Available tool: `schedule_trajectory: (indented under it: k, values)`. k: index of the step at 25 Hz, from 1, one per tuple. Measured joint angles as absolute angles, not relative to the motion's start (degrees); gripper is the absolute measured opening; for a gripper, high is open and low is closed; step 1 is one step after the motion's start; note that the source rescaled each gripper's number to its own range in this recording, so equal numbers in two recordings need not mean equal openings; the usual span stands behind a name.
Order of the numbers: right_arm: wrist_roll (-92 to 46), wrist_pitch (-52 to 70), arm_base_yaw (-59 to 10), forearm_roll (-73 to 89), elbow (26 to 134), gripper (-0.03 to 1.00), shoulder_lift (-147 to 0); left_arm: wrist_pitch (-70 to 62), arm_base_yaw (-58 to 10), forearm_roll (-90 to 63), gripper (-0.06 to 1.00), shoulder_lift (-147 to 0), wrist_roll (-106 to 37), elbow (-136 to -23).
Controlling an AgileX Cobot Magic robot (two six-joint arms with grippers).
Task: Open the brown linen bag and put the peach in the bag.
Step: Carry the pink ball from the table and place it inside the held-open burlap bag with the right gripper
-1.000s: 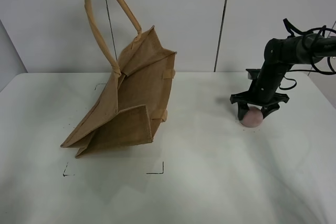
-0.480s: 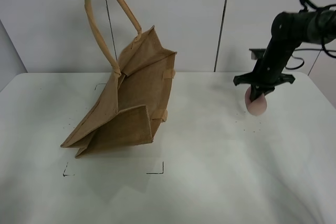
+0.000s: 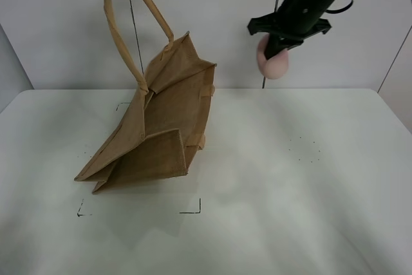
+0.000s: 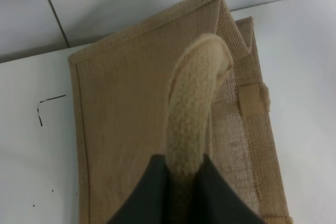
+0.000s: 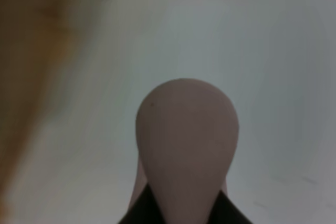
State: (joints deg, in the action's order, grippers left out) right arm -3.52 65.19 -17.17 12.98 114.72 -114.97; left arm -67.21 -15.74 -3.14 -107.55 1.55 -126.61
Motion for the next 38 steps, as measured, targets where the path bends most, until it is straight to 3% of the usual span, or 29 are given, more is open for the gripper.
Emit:
schedule_trajectory:
  k: [6,13,24,38]
  values:
    - [-3.56,56.05,-26.27,15.82,114.72,0.00,-118.52,-67.21,-15.74,-3.14,0.00,-107.55,1.55,-126.61]
    - [-10.43,47.69,-31.45,19.87,114.72,0.00,-127.60,-67.21,-15.74,-3.14,0.00,-107.55,1.55,-126.61]
    - [-42.80,42.03,-32.09,36.75,114.72,0.00,-132.92,-67.21,-15.74,-4.22,0.00,-107.55,1.61,-126.61]
    - [-53.93,35.78,-32.09,44.94,114.72,0.00,-138.27,-67.21,-15.74,-4.39,0.00,-107.55,1.61,-126.61]
